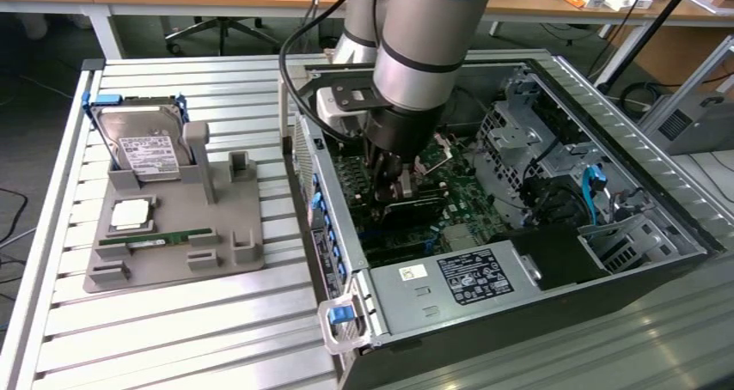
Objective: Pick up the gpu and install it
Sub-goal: 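Press down on the gpu until it lock into place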
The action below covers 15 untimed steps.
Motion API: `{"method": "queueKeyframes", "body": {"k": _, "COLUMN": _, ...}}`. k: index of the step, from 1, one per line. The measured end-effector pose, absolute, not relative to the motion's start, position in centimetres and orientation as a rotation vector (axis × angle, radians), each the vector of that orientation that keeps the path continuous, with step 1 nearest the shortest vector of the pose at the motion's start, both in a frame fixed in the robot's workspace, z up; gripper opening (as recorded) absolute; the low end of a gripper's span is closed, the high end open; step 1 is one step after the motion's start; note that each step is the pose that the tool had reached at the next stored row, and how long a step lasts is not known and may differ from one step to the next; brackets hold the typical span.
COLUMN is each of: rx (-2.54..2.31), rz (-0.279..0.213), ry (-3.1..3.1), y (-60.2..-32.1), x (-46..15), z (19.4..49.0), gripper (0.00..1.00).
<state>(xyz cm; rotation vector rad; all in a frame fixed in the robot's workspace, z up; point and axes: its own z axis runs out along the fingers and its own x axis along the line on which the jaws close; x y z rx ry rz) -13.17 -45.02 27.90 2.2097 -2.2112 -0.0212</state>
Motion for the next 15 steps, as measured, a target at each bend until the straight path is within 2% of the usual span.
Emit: {"method": "queueKeyframes", "body": {"k": 15, "rx": 2.210, "rz": -0.021, "ry": -2.211, "y": -44.74, "x": -13.17, "z": 27.62, "gripper": 0.11}}
